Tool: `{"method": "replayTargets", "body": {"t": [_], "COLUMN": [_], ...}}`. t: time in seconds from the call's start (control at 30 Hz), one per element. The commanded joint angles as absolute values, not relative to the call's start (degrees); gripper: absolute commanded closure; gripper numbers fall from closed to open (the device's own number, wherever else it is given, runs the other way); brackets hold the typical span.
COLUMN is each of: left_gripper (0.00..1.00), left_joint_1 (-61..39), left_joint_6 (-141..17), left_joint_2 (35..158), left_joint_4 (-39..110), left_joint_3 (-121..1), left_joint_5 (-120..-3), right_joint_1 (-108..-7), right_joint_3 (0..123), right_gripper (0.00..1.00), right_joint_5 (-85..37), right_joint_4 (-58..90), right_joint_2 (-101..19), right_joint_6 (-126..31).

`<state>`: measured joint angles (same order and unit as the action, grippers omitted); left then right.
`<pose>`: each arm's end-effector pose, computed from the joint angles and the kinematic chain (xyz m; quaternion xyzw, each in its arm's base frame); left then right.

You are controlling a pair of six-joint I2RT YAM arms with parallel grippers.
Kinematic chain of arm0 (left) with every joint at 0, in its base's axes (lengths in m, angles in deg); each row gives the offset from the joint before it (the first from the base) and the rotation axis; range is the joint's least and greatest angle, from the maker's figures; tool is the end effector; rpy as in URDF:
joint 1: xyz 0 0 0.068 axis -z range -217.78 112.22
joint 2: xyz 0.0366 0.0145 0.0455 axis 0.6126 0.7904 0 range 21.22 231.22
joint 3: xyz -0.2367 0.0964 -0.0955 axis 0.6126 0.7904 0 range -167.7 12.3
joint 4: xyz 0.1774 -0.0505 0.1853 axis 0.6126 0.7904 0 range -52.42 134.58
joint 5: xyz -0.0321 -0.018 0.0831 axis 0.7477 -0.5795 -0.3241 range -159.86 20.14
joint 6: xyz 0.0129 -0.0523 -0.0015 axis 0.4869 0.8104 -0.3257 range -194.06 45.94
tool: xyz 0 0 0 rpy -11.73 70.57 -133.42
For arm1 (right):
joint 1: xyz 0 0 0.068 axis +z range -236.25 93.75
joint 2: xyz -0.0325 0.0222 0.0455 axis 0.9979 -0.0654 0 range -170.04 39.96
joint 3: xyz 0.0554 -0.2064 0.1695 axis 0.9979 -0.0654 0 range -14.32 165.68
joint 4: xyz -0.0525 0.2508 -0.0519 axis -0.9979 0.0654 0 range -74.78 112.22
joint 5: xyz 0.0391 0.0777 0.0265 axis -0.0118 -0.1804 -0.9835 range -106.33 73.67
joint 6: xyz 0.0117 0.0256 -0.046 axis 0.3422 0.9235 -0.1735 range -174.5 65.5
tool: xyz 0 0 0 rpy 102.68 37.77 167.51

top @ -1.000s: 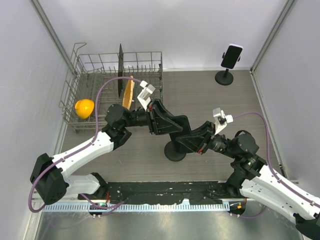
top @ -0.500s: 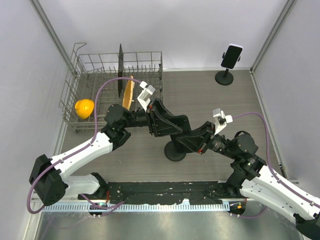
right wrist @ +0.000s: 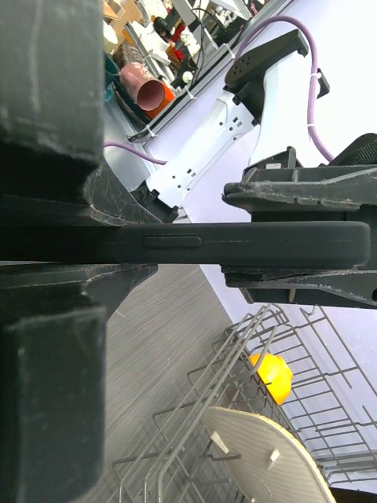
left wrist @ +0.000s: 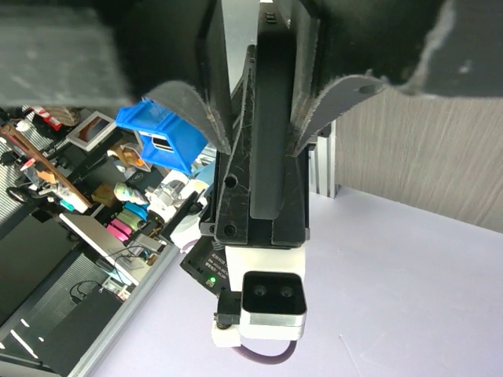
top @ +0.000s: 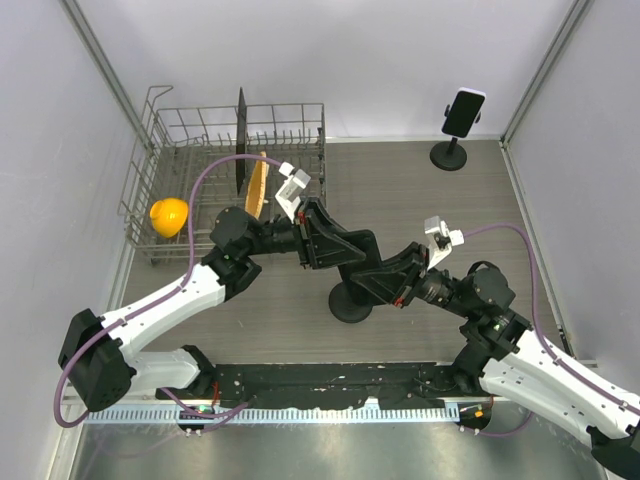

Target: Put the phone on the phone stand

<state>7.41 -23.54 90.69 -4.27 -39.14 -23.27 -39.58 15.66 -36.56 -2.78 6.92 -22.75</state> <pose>0.1713 -0.2092 0.3818 0.3077 0.5164 -0.7154 0.3562 0.0942 0.1178 0.3320 -0.2160 0.5765 0.5765 0.5373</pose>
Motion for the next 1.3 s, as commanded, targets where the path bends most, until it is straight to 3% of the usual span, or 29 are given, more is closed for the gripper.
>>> {"method": "replayTargets", "body": {"t": [0.0,0.13,0.23,0.27,0.37,0.47,0.63,0.8,0.9,0.93,1.03,1.27], "left_gripper": [0.70,1.00,1.00,1.00,1.00,1.00,1.00,1.00,1.00,1.00,1.00,1.00], "left_joint_1": [7.8,7.8,7.8,7.8,7.8,7.8,7.7,7.5,7.5,7.5,7.5,7.5], "left_joint_6": [-24.7,-25.2,-26.7,-27.2,-29.0,-30.7,-37.9,-41.6,-45.5,-46.3,-47.4,-49.8], "left_joint_2": [88.7,88.8,88.2,87.9,87.0,85.9,82.7,79.4,78.1,77.6,77.5,75.0], "left_joint_4": [-7.4,-8.3,-7.0,-6.5,-2.0,0.6,10.6,13.3,17.2,18.1,20.2,22.6], "left_joint_3": [-39.7,-39.7,-39.4,-39.2,-39.3,-39.7,-40.6,-41.1,-41.5,-41.8,-42.4,-43.4], "left_joint_5": [-22.0,-21.3,-21.8,-23.3,-26.3,-27.8,-35.5,-37.7,-41.2,-42.7,-44.0,-46.0], "right_joint_1": [-39.8,-39.8,-39.8,-39.8,-39.8,-39.8,-39.8,-39.8,-39.8,-39.8,-39.8,-39.8], "right_joint_3": [16.9,17.1,17.9,18.7,21.2,24.1,29.5,32.1,33.8,34.6,35.2,32.0], "right_gripper": [1.00,1.00,0.97,0.78,0.40,0.23,0.10,0.14,0.28,0.38,0.51,0.52], "right_joint_5": [-34.2,-34.8,-33.0,-32.2,-27.6,-21.5,-9.3,-10.5,-12.5,-13.5,-12.2,-11.1], "right_joint_4": [-7.0,-6.8,-3.3,0.3,11.8,25.6,45.1,52.2,52.7,52.2,52.2,48.7], "right_joint_2": [6.3,5.8,5.9,6.0,7.4,9.9,11.1,9.1,5.9,4.6,1.0,0.3], "right_joint_6": [-22.9,-23.0,-23.4,-23.6,-25.0,-26.0,-24.8,-25.1,-25.1,-25.5,-25.9,-26.7]}}
